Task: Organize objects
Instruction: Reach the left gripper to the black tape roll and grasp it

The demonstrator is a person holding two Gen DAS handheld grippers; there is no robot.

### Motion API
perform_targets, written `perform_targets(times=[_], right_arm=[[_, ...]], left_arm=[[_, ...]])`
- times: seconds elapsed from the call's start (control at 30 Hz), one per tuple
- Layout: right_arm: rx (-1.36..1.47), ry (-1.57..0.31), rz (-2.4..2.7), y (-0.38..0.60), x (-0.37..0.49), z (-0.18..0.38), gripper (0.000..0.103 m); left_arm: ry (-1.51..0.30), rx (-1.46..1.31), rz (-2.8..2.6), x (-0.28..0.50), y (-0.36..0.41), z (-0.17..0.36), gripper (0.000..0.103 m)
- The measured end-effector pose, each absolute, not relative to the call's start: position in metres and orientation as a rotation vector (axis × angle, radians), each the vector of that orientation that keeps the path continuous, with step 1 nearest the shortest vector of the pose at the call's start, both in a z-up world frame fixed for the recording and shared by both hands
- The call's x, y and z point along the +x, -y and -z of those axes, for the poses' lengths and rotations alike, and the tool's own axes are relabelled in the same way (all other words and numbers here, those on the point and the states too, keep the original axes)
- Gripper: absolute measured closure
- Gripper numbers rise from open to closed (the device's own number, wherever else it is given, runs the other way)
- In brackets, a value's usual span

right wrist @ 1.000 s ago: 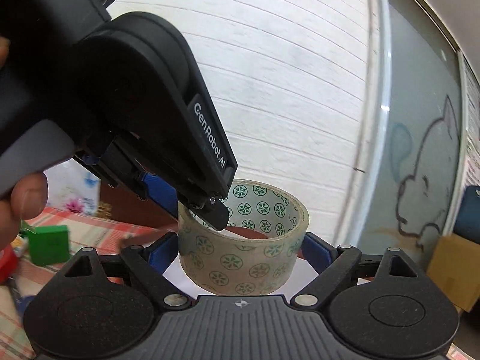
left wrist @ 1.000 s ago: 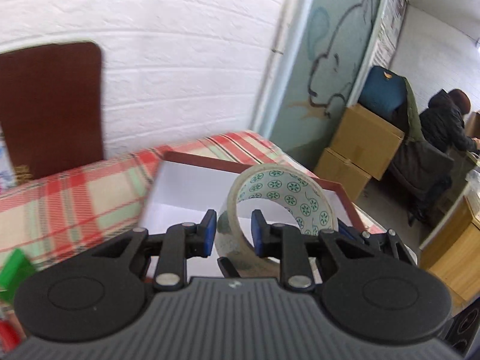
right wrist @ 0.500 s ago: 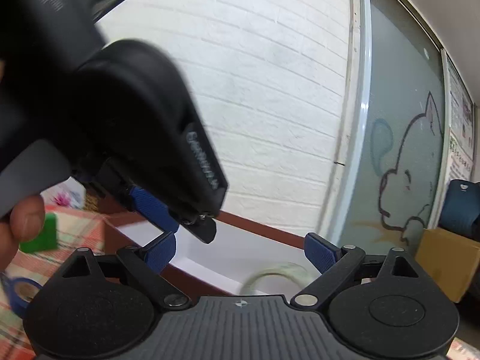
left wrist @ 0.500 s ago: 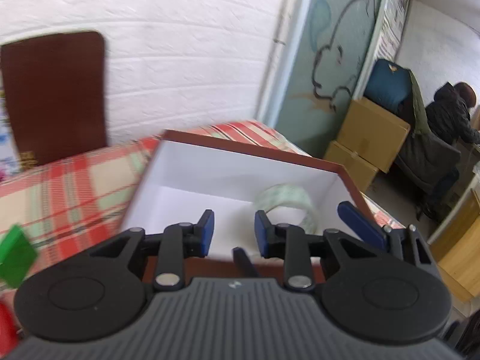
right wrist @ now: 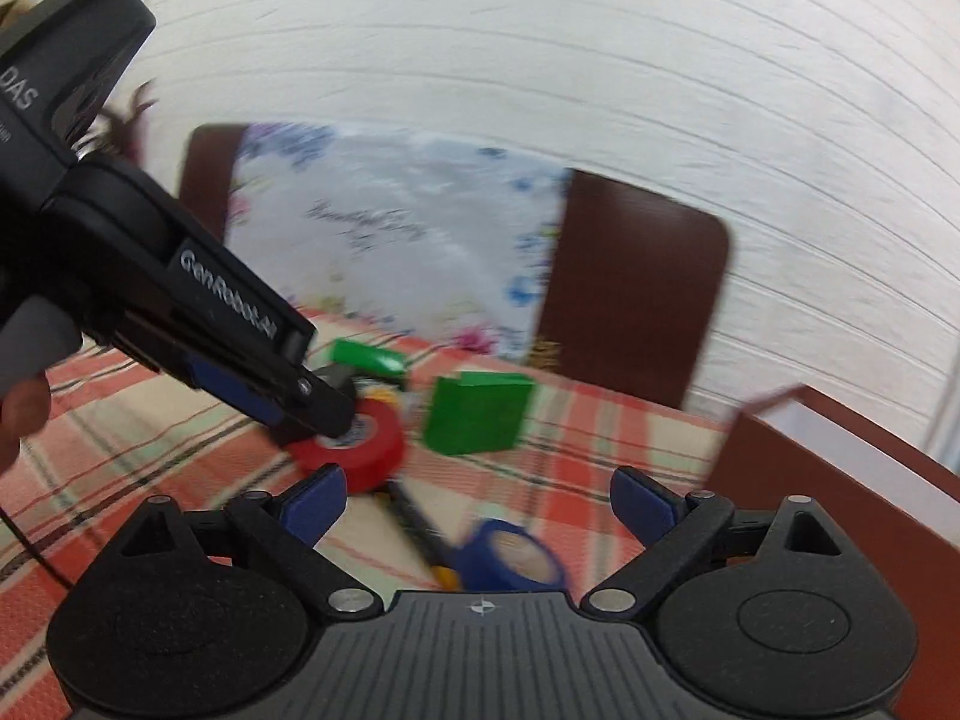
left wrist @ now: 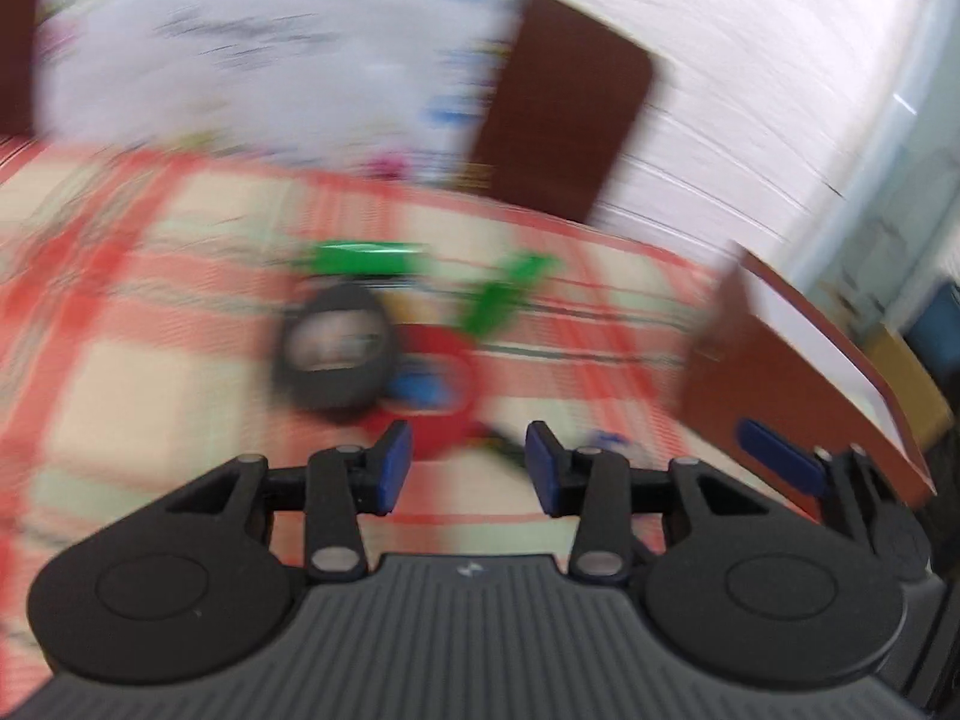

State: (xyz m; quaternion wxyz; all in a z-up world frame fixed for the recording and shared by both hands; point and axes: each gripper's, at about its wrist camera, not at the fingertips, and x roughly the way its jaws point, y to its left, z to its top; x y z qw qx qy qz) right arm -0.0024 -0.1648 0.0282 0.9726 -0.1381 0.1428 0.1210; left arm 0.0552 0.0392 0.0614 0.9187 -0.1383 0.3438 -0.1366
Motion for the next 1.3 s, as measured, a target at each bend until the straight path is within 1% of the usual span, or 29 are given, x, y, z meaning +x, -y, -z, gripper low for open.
perform_targets(times=[0.13, 0.37, 0.4, 0.47, 0.53, 0.6, 0.7, 0.83, 0.93, 1.0, 1.03, 1.07, 1.1, 1.13, 1.17, 1.2, 1.3], right_arm=[[-0.364, -0.32, -0.326, 0.125, 0.018, -0.034, 0.011], [-0.541, -0.365, -0.379, 0.053, 0.056, -0.012, 0.012], [-0.57, -0.376, -0.377, 0.046, 0.065, -0.009, 0.014], [-0.605, -0.407, -0.37, 0.032, 0.08, -0.002, 0.023], [-0.627, -0.428, -0.332, 0.024, 0.092, 0.003, 0.028], [-0.582, -0.45, -0.328, 0.027, 0.095, -0.003, 0.028], [-0.482, -0.463, -0.378, 0.037, 0.078, -0.01, 0.028], [-0.378, -0.526, -0.486, 0.056, 0.039, -0.004, 0.028], [-0.278, -0.588, -0.515, 0.073, 0.02, 0.005, 0.028], [-0.267, -0.576, -0.506, 0.078, 0.012, 0.006, 0.027], [-0.271, -0.574, -0.499, 0.079, 0.011, 0.006, 0.023], [-0.271, -0.572, -0.492, 0.078, 0.01, 0.006, 0.022], [-0.268, -0.573, -0.492, 0.078, 0.01, 0.005, 0.022], [-0.263, -0.576, -0.494, 0.079, 0.011, 0.005, 0.026], [-0.257, -0.584, -0.505, 0.08, 0.012, 0.004, 0.027], [-0.246, -0.593, -0.526, 0.081, 0.013, 0.003, 0.033], [-0.24, -0.57, -0.517, 0.083, 0.01, 0.001, 0.033]], left_arm=[[-0.727, -0.37, 0.155, 0.059, -0.084, -0.053, 0.059], [-0.757, -0.464, 0.068, 0.056, -0.136, -0.025, 0.059], [-0.757, -0.479, 0.067, 0.054, -0.141, -0.023, 0.059], [-0.749, -0.497, 0.076, 0.051, -0.15, -0.023, 0.059], [-0.747, -0.493, 0.079, 0.051, -0.153, -0.024, 0.059], [-0.747, -0.499, 0.092, 0.05, -0.155, -0.025, 0.059], [-0.743, -0.522, 0.124, 0.049, -0.156, -0.026, 0.059], [-0.755, -0.551, 0.214, 0.048, -0.144, -0.03, 0.059], [-0.788, -0.515, 0.266, 0.048, -0.126, -0.031, 0.059], [-0.818, -0.478, 0.289, 0.05, -0.113, -0.03, 0.059], [-0.835, -0.46, 0.292, 0.051, -0.106, -0.029, 0.059], [-0.851, -0.446, 0.294, 0.053, -0.1, -0.027, 0.059], [-0.868, -0.43, 0.295, 0.055, -0.094, -0.025, 0.059], [-0.881, -0.407, 0.289, 0.056, -0.089, -0.023, 0.059], [-0.88, -0.38, 0.276, 0.057, -0.085, -0.022, 0.062], [-0.879, -0.359, 0.259, 0.057, -0.082, -0.022, 0.068], [-0.878, -0.376, 0.252, 0.056, -0.083, -0.029, 0.069]])
